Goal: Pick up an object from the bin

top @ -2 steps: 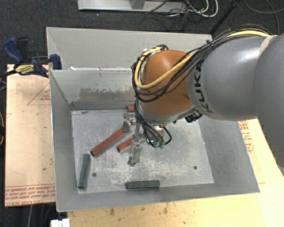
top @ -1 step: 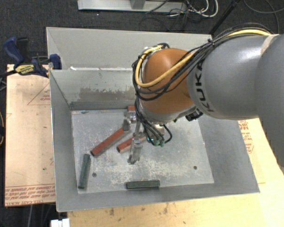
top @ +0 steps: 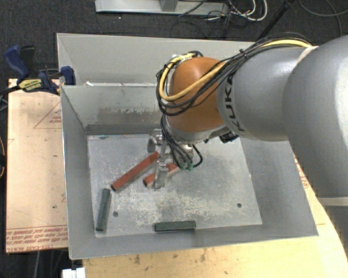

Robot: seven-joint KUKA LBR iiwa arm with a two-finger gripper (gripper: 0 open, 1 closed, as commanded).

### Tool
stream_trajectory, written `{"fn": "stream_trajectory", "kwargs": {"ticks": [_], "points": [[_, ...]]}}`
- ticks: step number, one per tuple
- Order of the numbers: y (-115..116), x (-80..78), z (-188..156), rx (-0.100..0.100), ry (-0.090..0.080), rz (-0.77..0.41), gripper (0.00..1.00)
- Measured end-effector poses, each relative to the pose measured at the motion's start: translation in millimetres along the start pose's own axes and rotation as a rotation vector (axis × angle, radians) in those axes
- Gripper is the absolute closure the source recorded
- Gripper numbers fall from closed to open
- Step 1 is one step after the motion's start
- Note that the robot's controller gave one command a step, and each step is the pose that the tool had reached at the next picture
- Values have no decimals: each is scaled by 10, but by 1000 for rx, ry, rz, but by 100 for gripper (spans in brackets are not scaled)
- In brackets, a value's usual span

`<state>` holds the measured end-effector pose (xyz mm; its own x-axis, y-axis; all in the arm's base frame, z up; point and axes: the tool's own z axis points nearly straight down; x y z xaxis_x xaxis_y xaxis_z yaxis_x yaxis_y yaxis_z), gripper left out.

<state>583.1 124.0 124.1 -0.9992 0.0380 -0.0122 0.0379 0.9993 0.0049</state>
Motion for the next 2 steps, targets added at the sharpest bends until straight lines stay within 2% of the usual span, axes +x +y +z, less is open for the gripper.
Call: {"fn": "stream_trajectory", "kwargs": {"ticks": [1,2], "points": [[-258,429,490,0,0,116,100],[-259,429,490,0,0,116,100]]}}
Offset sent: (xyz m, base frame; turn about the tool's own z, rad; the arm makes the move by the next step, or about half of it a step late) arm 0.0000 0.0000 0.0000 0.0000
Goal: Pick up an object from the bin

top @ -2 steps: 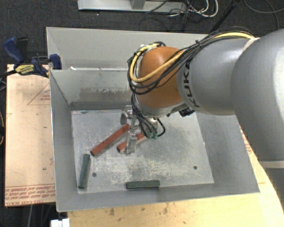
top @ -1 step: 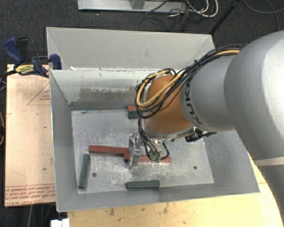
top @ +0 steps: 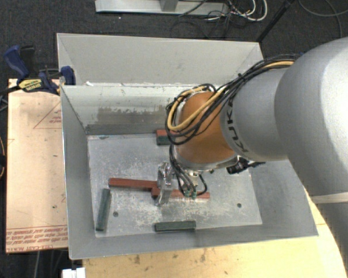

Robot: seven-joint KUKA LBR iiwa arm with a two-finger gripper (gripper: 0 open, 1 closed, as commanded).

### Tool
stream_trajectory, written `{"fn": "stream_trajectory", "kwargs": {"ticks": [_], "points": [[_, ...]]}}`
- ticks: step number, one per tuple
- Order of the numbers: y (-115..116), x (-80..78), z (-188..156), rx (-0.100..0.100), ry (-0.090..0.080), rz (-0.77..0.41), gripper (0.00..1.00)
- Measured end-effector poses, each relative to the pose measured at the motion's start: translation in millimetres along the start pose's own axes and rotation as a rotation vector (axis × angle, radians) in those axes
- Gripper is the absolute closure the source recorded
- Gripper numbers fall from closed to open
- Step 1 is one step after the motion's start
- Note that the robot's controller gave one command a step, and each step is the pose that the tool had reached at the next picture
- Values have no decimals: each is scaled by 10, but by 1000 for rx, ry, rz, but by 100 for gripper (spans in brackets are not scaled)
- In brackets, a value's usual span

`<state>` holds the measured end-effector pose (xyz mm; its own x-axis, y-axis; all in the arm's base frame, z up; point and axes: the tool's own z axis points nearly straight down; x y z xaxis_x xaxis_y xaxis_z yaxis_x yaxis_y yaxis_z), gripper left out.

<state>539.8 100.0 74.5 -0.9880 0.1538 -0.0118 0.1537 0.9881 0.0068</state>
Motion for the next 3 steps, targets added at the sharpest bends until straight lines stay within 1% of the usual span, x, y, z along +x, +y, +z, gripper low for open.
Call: {"fn": "stream_trajectory", "kwargs": {"ticks": [1,2,3], "points": [[4,107,-34,1,-4,121,100],[315,80,-19,9,7,308,100],[495,392,-61,5,6,167,100]]}}
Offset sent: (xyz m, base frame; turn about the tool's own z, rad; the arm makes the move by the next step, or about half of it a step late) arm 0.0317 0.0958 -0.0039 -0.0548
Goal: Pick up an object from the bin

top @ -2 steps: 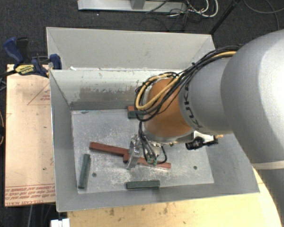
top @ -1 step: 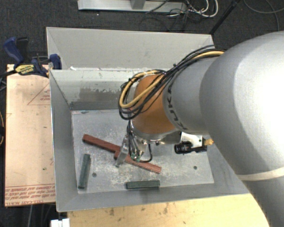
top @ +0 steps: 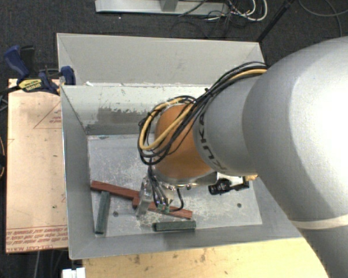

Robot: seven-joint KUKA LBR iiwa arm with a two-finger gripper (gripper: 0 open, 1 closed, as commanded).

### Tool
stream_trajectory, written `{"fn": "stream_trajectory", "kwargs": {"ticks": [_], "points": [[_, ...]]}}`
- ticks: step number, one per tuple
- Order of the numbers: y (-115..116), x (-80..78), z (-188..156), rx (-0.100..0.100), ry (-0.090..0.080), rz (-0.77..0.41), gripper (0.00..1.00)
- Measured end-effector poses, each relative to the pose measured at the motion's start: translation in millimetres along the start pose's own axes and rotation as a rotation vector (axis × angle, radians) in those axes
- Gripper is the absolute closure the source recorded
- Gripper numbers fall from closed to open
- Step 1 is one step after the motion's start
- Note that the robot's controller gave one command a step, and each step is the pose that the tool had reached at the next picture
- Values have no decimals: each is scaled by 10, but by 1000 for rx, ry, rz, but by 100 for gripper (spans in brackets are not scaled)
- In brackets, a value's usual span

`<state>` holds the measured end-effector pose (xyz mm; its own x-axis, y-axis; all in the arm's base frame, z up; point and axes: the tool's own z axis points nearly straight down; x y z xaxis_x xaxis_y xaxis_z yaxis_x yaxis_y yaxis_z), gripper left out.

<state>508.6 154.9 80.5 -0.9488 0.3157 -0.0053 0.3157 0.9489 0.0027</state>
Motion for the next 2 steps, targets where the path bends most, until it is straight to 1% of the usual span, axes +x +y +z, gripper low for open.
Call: {"fn": "stream_trajectory", "kwargs": {"ticks": [1,2], "points": [[323,-172,-22,18,13,-11,100],[743,191,-1310,1,4,-36,100]]}}
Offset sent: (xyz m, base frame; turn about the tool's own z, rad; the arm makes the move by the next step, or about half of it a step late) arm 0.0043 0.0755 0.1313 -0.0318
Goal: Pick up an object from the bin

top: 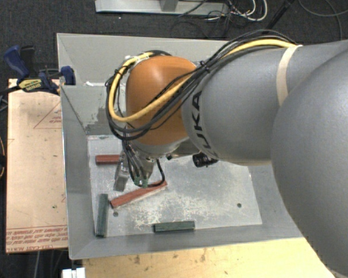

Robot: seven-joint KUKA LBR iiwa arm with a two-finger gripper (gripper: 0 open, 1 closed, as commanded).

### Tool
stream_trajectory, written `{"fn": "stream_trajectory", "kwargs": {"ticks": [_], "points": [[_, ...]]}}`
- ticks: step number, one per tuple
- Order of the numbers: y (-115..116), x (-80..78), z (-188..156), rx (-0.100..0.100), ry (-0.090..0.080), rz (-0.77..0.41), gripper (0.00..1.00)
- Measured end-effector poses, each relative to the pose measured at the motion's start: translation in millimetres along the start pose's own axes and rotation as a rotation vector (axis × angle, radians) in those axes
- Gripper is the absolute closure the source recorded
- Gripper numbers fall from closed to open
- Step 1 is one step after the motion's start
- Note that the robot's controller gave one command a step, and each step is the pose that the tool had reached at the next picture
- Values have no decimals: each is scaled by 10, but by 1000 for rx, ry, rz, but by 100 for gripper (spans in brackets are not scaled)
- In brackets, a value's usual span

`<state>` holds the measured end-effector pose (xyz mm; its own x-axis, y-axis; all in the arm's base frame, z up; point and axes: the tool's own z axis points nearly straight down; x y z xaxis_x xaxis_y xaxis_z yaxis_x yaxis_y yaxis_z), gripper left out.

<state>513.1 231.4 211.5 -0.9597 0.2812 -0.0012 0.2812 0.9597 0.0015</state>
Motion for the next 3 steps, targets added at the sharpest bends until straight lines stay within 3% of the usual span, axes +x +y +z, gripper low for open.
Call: {"fn": "stream_trajectory", "kwargs": {"ticks": [1,2,3], "points": [[-2,0,1,1,0,0,0],[-2,0,2,1,0,1,0],[-169,38,618,-2,-2,-22,0]]}}
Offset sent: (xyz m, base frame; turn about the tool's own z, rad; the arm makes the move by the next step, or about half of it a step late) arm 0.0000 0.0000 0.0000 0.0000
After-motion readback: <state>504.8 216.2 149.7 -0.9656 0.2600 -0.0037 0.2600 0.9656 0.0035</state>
